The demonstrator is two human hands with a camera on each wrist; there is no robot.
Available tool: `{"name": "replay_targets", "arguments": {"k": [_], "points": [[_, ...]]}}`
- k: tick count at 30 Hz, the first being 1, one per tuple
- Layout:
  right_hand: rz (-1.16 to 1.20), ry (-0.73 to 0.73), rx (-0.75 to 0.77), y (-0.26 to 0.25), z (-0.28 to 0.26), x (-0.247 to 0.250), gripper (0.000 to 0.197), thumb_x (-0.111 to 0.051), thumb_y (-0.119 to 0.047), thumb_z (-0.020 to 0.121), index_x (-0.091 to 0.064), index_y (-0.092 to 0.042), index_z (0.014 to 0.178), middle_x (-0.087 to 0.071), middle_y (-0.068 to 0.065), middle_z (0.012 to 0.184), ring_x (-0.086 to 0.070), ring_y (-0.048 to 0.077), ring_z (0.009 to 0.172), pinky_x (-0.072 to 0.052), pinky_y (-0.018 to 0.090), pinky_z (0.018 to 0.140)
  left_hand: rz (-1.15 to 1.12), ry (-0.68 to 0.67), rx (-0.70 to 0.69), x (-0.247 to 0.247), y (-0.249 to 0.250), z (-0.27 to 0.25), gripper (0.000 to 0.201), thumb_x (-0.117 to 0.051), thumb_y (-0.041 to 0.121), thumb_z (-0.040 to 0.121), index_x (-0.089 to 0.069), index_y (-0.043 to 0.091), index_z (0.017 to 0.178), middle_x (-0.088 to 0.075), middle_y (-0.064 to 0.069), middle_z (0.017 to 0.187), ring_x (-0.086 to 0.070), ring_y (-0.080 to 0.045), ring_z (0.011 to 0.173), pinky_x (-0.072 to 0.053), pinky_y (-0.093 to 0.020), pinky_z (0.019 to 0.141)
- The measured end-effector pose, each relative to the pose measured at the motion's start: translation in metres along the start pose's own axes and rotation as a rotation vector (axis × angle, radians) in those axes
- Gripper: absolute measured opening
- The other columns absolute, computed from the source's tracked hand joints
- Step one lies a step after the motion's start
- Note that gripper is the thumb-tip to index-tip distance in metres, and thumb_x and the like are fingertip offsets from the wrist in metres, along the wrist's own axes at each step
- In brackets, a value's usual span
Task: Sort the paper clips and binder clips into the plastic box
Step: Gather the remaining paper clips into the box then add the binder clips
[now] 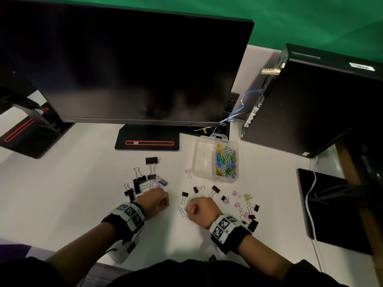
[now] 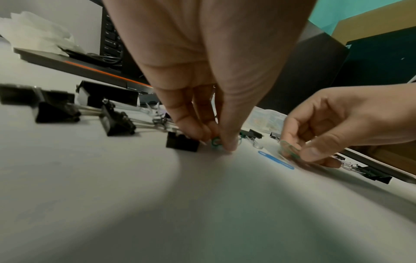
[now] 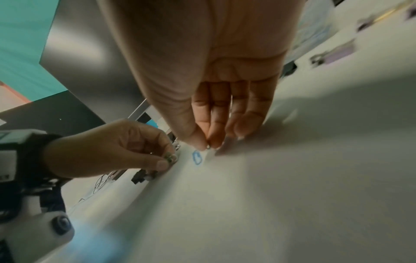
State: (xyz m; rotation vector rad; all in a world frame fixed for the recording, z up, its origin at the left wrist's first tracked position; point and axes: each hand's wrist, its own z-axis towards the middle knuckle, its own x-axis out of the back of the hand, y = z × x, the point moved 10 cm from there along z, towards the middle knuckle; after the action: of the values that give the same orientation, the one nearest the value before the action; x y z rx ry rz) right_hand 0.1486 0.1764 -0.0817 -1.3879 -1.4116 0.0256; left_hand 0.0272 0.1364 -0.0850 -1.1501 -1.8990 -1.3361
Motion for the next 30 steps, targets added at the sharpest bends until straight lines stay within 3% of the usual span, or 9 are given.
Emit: {"name": "replay_targets", "arguments": {"k": [3, 6, 11, 14, 17, 20, 23, 27, 30], "points": [[0.016, 0.042, -0.044, -0.008, 0.01, -0.006, 0.007, -0.064, -0.015, 0.076, -0.064, -0.021, 0.077, -0.048, -0.017, 0.057, -0.055, 0.01, 0.071, -0.049, 0.021, 0.079, -0.001, 0.016, 0.032, 0.0, -0.001, 0.0, 0.016, -0.054, 0.016, 0.086, -0.063, 0.012, 0.098, -0.055, 0.001, 0.092, -0.057, -0.019, 0.093, -0.032, -0.017, 0.071], [-0.004, 0.026, -0.078, -0.011, 0.015, -0.013, 0.023, -0.072, -0.024, 0.073, -0.051, -0.028, 0.066, -0.056, -0.009, 0.066, -0.055, 0.013, 0.074, -0.046, 0.022, 0.075, -0.014, 0.023, 0.033, -0.001, -0.002, 0.0, 0.016, -0.054, 0.014, 0.085, -0.064, 0.011, 0.097, -0.05, 0.004, 0.089, -0.058, -0.02, 0.096, -0.033, -0.017, 0.073], [-0.113, -0.017, -0.032, -0.017, 0.019, -0.019, 0.008, -0.067, -0.018, 0.079, -0.065, -0.011, 0.082, -0.066, 0.009, 0.093, -0.062, 0.024, 0.089, -0.046, 0.026, 0.08, -0.033, 0.024, 0.036, -0.003, -0.004, 0.0, 0.016, -0.054, 0.013, 0.085, -0.063, 0.01, 0.098, -0.047, 0.008, 0.084, -0.053, -0.016, 0.089, -0.032, -0.017, 0.073], [-0.272, -0.057, 0.049, -0.02, 0.016, -0.022, 0.012, -0.055, -0.011, 0.086, -0.062, -0.004, 0.092, -0.06, 0.016, 0.109, -0.057, 0.03, 0.101, -0.043, 0.031, 0.085, -0.041, 0.036, 0.031, -0.002, -0.003, -0.001, 0.015, -0.054, 0.014, 0.086, -0.063, 0.011, 0.097, -0.037, 0.02, 0.072, -0.046, -0.01, 0.084, -0.032, -0.017, 0.072], [-0.46, -0.081, 0.102, -0.016, 0.009, -0.021, 0.023, -0.04, 0.002, 0.089, -0.052, 0.002, 0.108, -0.052, 0.022, 0.118, -0.052, 0.034, 0.106, -0.042, 0.037, 0.087, -0.052, 0.02, 0.038, -0.003, -0.003, -0.001, 0.016, -0.052, 0.013, 0.086, -0.063, 0.01, 0.098, -0.034, 0.021, 0.071, -0.048, -0.011, 0.084, -0.034, -0.019, 0.073], [-0.542, -0.086, 0.094, -0.006, 0.003, -0.013, 0.031, -0.037, 0.009, 0.086, -0.048, 0.002, 0.113, -0.048, 0.022, 0.121, -0.051, 0.034, 0.108, -0.041, 0.038, 0.089, -0.047, 0.005, 0.028, -0.006, 0.002, -0.002, 0.017, -0.052, 0.014, 0.088, -0.062, 0.01, 0.1, -0.037, 0.017, 0.074, -0.053, -0.016, 0.09, -0.032, -0.013, 0.065], [-0.569, -0.09, 0.066, 0.007, -0.001, -0.005, 0.033, -0.038, 0.01, 0.083, -0.047, -0.001, 0.114, -0.045, 0.02, 0.123, -0.049, 0.032, 0.11, -0.04, 0.037, 0.094, -0.053, -0.002, -0.005, -0.011, 0.011, 0.0, 0.017, -0.051, 0.015, 0.089, -0.061, 0.01, 0.101, -0.034, 0.02, 0.073, -0.045, -0.01, 0.083, -0.027, -0.002, 0.058], [-0.557, -0.09, 0.013, 0.023, -0.008, 0.004, 0.034, -0.039, 0.012, 0.082, -0.048, -0.001, 0.112, -0.045, 0.019, 0.123, -0.047, 0.031, 0.111, -0.04, 0.036, 0.092, -0.061, -0.034, -0.023, -0.019, 0.023, 0.004, 0.015, -0.053, 0.016, 0.089, -0.062, 0.01, 0.099, -0.037, 0.016, 0.074, -0.043, -0.008, 0.082, -0.025, -0.004, 0.061], [-0.472, -0.064, -0.042, 0.038, -0.013, 0.019, 0.026, -0.043, 0.005, 0.084, -0.054, -0.003, 0.107, -0.052, 0.015, 0.121, -0.05, 0.029, 0.111, -0.039, 0.032, 0.091, -0.046, -0.058, -0.033, -0.019, 0.035, 0.011, 0.014, -0.053, 0.016, 0.088, -0.062, 0.011, 0.097, -0.044, 0.009, 0.081, -0.044, -0.01, 0.082, -0.027, -0.007, 0.061]]}}
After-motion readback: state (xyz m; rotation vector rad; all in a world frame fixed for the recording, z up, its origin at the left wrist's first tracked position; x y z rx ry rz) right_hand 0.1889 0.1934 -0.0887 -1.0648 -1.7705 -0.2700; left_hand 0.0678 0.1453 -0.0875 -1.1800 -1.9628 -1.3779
